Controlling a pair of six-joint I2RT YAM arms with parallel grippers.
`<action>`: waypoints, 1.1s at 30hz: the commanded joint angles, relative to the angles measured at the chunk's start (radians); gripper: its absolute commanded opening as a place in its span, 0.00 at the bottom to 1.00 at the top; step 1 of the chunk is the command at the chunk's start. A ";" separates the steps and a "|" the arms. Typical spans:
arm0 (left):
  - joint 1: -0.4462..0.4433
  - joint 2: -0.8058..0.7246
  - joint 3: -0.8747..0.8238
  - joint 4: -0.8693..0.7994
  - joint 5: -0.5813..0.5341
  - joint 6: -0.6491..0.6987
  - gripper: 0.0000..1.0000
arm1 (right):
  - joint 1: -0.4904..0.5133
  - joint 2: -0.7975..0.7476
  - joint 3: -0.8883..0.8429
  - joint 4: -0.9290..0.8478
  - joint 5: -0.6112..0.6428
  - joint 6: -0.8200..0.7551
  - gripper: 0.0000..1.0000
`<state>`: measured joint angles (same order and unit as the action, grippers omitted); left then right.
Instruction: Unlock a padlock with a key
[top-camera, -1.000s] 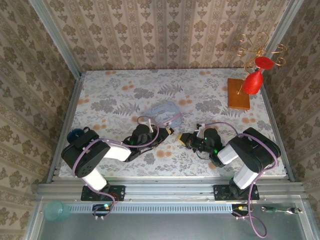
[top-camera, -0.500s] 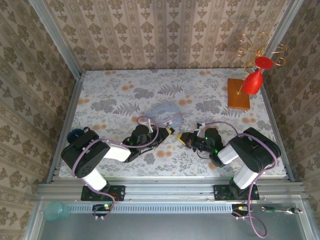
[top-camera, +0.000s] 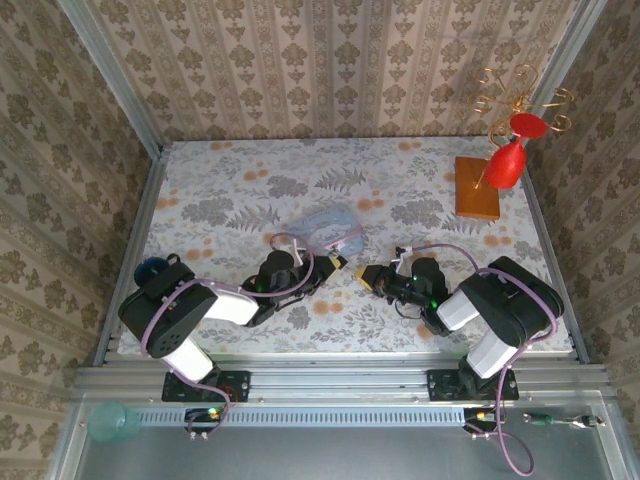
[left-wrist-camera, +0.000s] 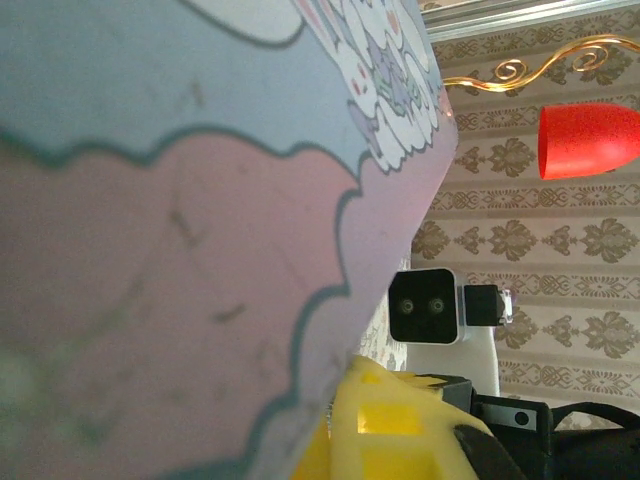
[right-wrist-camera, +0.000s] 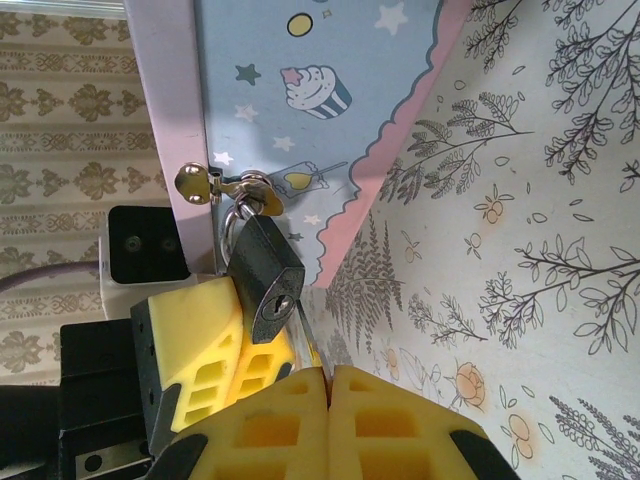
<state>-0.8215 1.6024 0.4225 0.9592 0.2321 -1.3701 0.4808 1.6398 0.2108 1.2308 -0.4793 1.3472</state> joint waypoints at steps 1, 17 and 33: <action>0.012 -0.039 -0.004 0.086 0.002 -0.012 0.00 | -0.005 -0.018 -0.015 0.028 0.001 0.008 0.00; 0.004 0.000 0.004 0.129 0.015 -0.037 0.00 | 0.002 -0.027 -0.003 0.056 0.010 0.019 0.00; -0.014 0.028 0.015 0.164 0.018 -0.050 0.00 | 0.008 -0.037 0.001 0.056 0.018 0.018 0.00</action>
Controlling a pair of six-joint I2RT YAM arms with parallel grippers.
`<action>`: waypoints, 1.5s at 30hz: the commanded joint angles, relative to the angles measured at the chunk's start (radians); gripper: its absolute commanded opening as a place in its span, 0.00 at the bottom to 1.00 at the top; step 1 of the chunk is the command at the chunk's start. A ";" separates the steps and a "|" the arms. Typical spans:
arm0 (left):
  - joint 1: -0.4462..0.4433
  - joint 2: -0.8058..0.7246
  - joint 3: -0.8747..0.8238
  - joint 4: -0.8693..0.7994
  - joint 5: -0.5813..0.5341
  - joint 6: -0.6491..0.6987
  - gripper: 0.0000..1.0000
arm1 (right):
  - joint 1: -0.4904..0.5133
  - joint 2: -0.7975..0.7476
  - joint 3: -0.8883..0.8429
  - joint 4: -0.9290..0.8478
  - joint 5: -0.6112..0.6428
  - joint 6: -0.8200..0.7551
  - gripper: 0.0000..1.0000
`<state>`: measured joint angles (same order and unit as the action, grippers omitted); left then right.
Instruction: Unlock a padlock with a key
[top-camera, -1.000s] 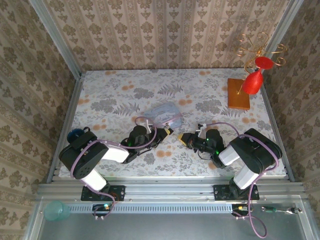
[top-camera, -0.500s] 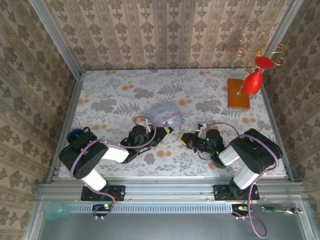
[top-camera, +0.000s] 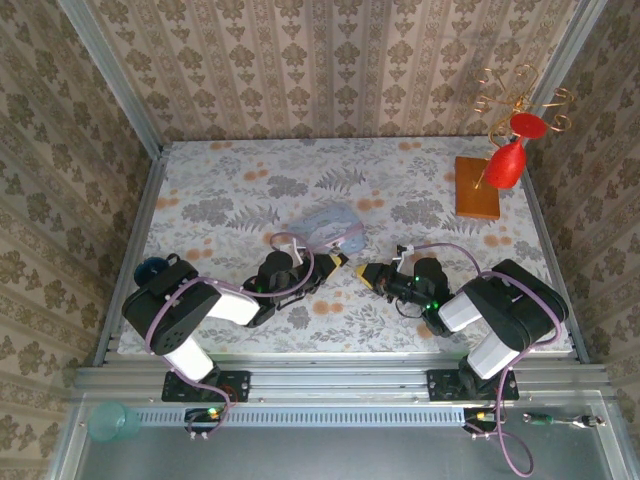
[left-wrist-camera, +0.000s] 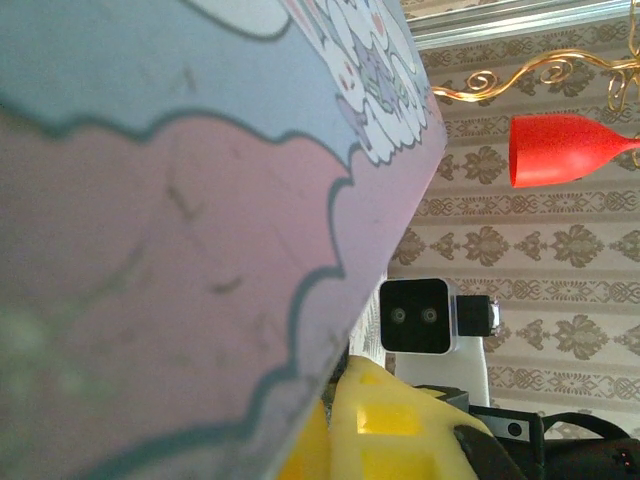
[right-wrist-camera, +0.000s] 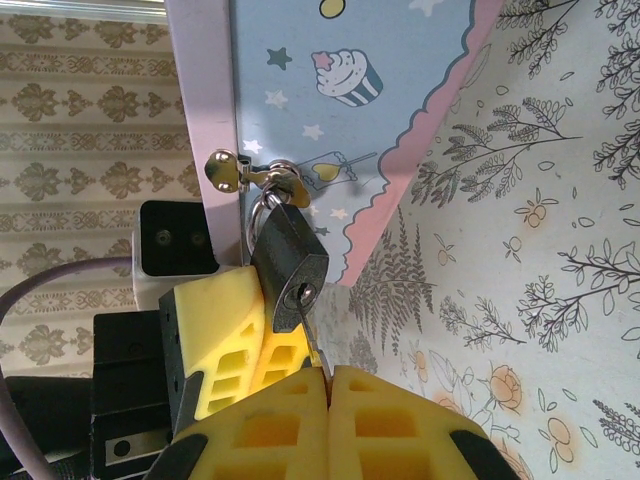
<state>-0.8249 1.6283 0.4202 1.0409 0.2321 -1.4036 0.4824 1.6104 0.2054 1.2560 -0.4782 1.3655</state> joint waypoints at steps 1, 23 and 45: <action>-0.013 0.002 0.017 0.082 0.018 -0.018 0.00 | 0.007 -0.007 0.009 0.030 0.018 0.000 0.00; -0.017 -0.001 0.015 0.102 0.012 -0.038 0.00 | 0.007 0.014 0.006 0.033 0.078 0.036 0.00; -0.026 0.025 0.026 0.120 0.017 -0.047 0.00 | 0.024 0.050 0.030 0.041 0.092 0.050 0.00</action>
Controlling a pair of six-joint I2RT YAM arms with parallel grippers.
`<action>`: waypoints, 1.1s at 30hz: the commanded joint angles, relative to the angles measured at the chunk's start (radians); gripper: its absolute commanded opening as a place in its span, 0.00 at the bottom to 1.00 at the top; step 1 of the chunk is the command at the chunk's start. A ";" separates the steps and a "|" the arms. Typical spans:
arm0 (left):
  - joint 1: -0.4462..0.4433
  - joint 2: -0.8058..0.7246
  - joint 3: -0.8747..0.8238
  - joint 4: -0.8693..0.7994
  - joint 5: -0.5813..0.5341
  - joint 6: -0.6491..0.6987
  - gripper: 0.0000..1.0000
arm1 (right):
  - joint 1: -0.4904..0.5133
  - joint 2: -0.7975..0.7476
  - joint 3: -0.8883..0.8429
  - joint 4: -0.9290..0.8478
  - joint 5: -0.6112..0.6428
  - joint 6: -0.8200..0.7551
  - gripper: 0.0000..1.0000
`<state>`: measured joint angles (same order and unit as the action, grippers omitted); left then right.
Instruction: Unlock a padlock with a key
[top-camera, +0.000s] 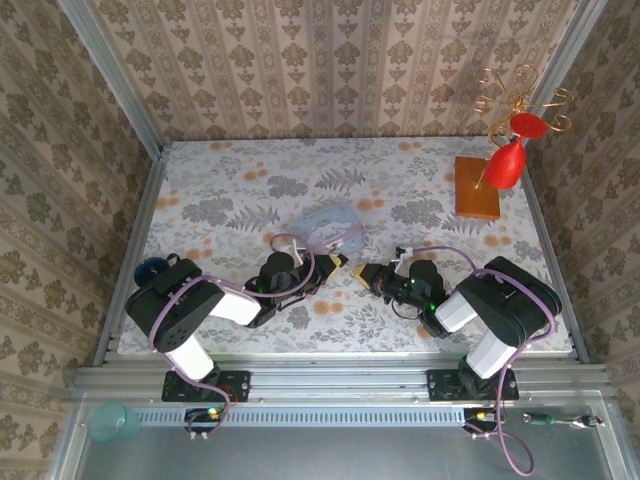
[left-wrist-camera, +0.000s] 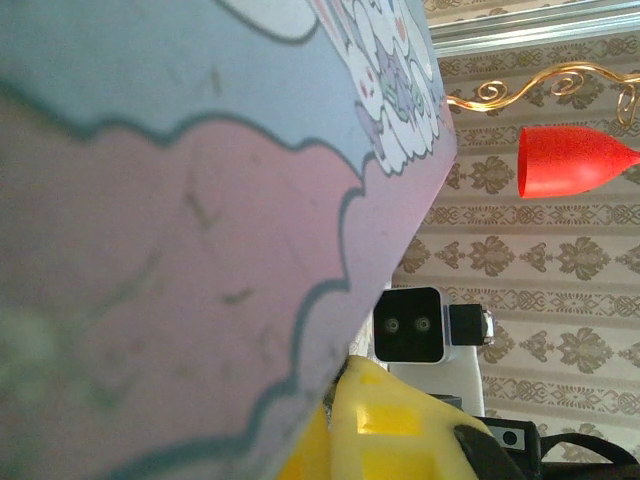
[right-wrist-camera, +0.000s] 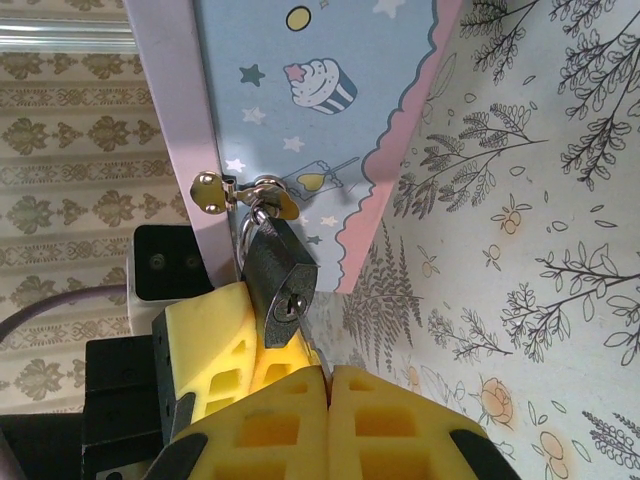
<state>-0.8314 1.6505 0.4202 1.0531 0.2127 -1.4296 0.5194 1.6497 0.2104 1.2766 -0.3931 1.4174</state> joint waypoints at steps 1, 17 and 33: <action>-0.019 0.003 0.025 0.111 0.037 -0.023 0.00 | -0.019 0.017 0.024 0.021 0.001 -0.002 0.00; -0.035 0.005 0.037 0.122 0.045 -0.022 0.00 | -0.073 0.101 0.101 0.030 -0.113 0.076 0.00; -0.041 0.025 0.060 0.133 0.047 -0.028 0.00 | -0.012 0.167 0.144 0.030 -0.143 0.131 0.00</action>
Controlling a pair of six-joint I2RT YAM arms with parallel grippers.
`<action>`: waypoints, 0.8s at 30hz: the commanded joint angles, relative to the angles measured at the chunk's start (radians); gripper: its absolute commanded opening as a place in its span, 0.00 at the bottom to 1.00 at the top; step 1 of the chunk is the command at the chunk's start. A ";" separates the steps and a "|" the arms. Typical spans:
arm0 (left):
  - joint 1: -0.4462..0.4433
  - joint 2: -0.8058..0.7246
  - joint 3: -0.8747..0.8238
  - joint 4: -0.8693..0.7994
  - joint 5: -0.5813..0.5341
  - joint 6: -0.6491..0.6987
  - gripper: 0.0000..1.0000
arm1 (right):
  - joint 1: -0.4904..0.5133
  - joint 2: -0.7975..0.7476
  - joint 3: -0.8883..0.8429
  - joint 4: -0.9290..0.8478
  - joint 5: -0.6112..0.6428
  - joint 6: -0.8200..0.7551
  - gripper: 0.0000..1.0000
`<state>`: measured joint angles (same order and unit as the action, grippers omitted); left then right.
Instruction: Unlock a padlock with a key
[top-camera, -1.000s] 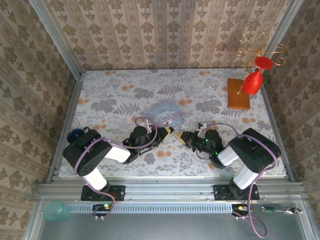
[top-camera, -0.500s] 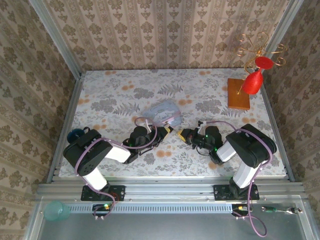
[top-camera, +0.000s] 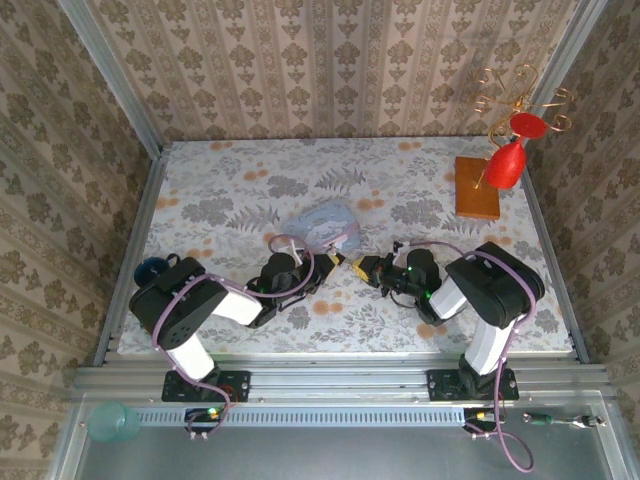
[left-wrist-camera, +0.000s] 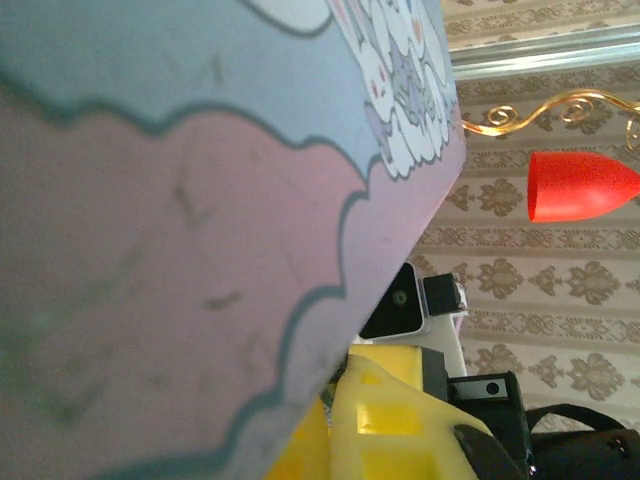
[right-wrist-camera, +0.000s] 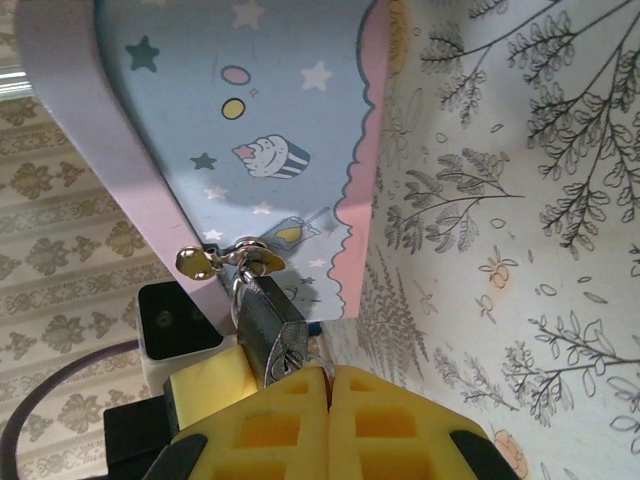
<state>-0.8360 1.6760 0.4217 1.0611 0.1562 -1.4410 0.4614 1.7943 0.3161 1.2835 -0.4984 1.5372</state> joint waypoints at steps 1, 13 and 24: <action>-0.038 -0.001 0.058 0.125 0.103 -0.018 0.00 | 0.051 0.017 0.039 0.023 -0.031 0.007 0.00; -0.041 0.001 0.065 0.118 0.110 -0.015 0.00 | 0.047 0.023 0.046 0.023 -0.017 -0.008 0.00; -0.048 0.029 0.080 0.099 0.120 -0.010 0.00 | 0.071 0.001 0.092 0.017 -0.023 0.015 0.00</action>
<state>-0.8364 1.6917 0.4435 1.0634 0.1410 -1.4452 0.4919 1.8019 0.3603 1.2736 -0.4778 1.5505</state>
